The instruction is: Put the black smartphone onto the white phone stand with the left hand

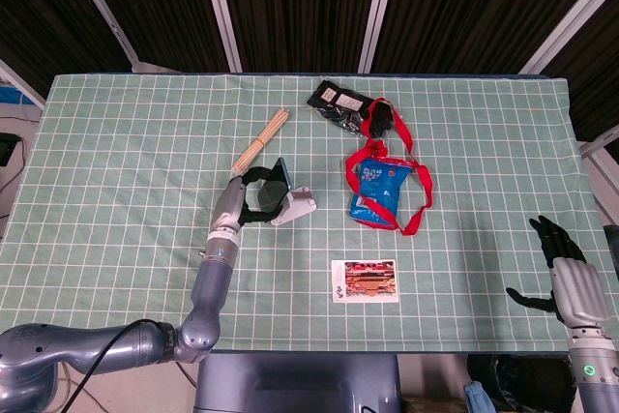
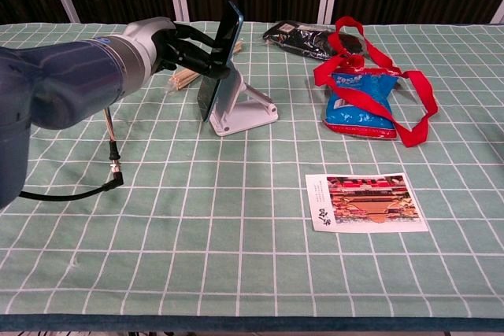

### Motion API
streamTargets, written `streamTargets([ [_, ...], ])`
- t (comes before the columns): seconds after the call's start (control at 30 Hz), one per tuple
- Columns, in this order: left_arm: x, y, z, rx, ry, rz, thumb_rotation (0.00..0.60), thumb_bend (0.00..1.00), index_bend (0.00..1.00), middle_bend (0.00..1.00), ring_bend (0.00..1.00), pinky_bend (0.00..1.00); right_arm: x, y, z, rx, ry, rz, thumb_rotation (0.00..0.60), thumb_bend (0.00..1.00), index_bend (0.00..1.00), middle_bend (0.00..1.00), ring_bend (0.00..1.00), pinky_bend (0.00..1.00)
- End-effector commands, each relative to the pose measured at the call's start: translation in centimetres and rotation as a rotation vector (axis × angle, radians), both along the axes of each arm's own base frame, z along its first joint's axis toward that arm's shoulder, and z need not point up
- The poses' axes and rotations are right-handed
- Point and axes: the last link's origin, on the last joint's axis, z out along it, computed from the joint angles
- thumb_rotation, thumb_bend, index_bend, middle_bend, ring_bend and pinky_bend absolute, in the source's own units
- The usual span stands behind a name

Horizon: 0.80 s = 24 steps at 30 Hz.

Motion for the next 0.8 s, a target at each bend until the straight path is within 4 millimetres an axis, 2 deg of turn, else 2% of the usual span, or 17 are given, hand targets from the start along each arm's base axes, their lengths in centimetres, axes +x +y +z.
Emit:
streamTargets([
  [0.03,0.09,0.08,-0.14,0.002,-0.005,-0.002,0.600,0.37,0.62,0.70,0.16,0.00,0.00,0.00,-0.01,0.002,0.000,0.000,0.600,0.11,0.00,0.00,0.00,0.15],
  [0.8,0.16,0.24,-0.94,-0.012,-0.003,-0.018,0.600,0.37,0.61,0.70,0.16,0.00,-0.02,0.00,0.00,0.006,-0.004,-0.004,0.600,0.11,0.00,0.00,0.00,0.15],
])
